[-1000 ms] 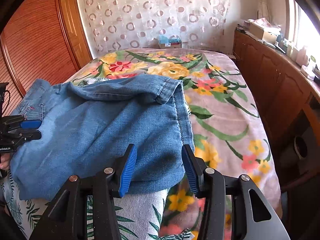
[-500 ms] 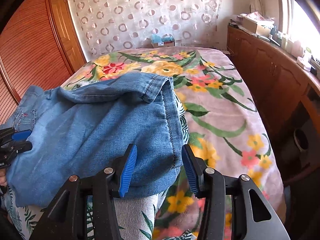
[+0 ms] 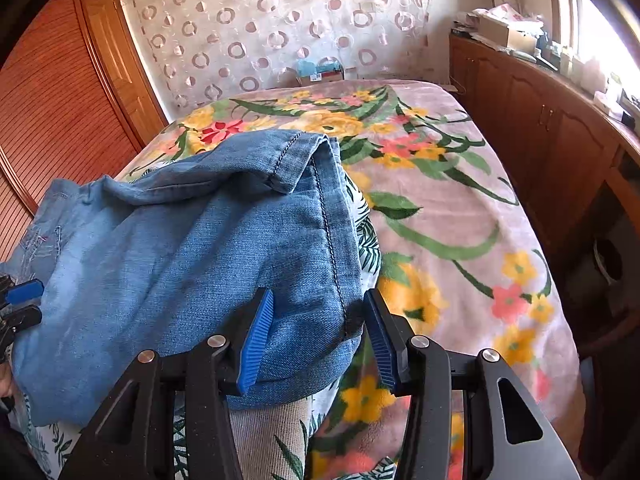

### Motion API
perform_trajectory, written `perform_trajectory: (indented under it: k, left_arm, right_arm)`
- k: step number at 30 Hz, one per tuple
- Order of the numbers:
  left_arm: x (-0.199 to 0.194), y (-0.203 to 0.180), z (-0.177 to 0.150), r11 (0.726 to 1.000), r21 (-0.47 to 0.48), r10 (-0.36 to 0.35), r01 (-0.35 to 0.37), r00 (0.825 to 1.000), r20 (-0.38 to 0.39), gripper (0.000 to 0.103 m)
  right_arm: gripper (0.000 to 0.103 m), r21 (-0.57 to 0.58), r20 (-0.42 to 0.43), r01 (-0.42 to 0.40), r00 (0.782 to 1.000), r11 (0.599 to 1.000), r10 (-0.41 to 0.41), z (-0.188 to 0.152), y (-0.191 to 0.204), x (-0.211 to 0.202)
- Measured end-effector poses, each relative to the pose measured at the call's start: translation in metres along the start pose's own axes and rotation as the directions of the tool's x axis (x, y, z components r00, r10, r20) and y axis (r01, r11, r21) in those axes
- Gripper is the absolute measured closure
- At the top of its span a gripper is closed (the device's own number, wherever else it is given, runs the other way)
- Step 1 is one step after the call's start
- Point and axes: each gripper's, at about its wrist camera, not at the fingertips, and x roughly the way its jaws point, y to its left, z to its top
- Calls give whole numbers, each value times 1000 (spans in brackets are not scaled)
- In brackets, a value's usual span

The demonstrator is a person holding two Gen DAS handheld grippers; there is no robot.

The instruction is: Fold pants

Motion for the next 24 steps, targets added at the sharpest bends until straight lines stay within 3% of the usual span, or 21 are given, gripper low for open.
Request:
perform_trajectory:
  k: [2,7,17,18,21,24]
  left_arm:
    - [-1,0,-1,1000,-2,0,0,1000,0,75]
    - [-9,-2,-3,1000,4,-28,28,999,18,100]
    - [-29,-13,-3,999,43,-31,29,999,41,103]
    - [-30,-12,-4,999,38,-35,33,999,39,103]
    - [-34,-4,-3,999,5,-48,48,998,39,103]
    - [-36,5,-5,999,-19,-32,33,999,40,103]
  right_arm:
    - [54,0,-2,5,1000,1000,-5,0,1,0]
    - [54,2,-9,11,1000,1000,-11,0,5,-1]
    - [54,7,-14,9,1000,1000,-9,1,5,0]
    - [56,5,-15,12,1000,1000,-12,1,5,0]
    - [81,-16,-9,8,1000,1000,-8,1,11,-3]
    - [86,-70,4,45,999,997,-44,1,23,-8]
